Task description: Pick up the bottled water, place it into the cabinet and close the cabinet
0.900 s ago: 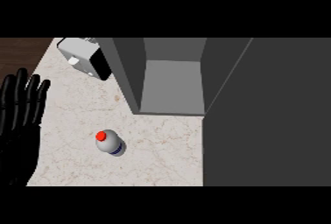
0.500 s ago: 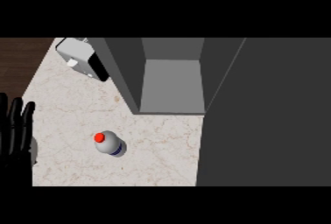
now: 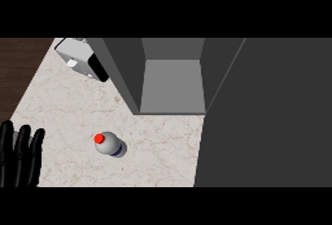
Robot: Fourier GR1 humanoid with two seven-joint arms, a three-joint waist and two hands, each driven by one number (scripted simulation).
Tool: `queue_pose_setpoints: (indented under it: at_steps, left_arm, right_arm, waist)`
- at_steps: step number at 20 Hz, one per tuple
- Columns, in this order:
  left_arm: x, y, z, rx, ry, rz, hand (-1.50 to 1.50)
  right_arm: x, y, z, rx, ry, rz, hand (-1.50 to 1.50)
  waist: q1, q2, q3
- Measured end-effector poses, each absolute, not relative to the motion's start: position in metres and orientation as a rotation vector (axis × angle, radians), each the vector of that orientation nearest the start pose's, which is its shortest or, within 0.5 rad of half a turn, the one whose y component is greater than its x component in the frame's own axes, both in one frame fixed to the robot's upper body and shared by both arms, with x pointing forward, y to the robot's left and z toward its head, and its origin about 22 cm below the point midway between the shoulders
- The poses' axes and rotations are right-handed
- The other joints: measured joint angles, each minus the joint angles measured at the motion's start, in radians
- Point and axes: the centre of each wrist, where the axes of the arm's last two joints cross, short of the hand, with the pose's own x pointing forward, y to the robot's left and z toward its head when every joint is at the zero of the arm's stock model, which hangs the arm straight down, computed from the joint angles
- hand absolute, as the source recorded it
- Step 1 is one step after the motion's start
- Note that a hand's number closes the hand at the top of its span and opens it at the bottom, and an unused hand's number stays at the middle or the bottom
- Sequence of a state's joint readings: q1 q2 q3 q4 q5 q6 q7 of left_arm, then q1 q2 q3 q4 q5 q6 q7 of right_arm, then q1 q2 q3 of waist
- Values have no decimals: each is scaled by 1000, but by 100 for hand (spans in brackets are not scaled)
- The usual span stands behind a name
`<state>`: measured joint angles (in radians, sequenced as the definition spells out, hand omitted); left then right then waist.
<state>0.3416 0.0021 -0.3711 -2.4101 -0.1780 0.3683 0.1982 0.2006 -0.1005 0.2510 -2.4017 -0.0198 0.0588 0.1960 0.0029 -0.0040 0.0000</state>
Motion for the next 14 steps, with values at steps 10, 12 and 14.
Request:
queue_pose_setpoints:
  at_steps: [10, 12, 14]
  left_arm:
    - [111, 172, 130, 73, -1776, 281, -150]
    - [111, 173, 126, 98, -1771, 266, -150]
    - [111, 171, 123, 124, -1762, 251, -150]
  right_arm:
    - [134, -191, 165, 226, -1975, 214, -150]
    - [128, -190, 166, 243, -1960, 212, -150]
    - [127, -186, 165, 261, -1956, 208, -150]
  waist:
    - [1, 1, 1]
    - [-1, 1, 0]
    - [-1, 1, 0]
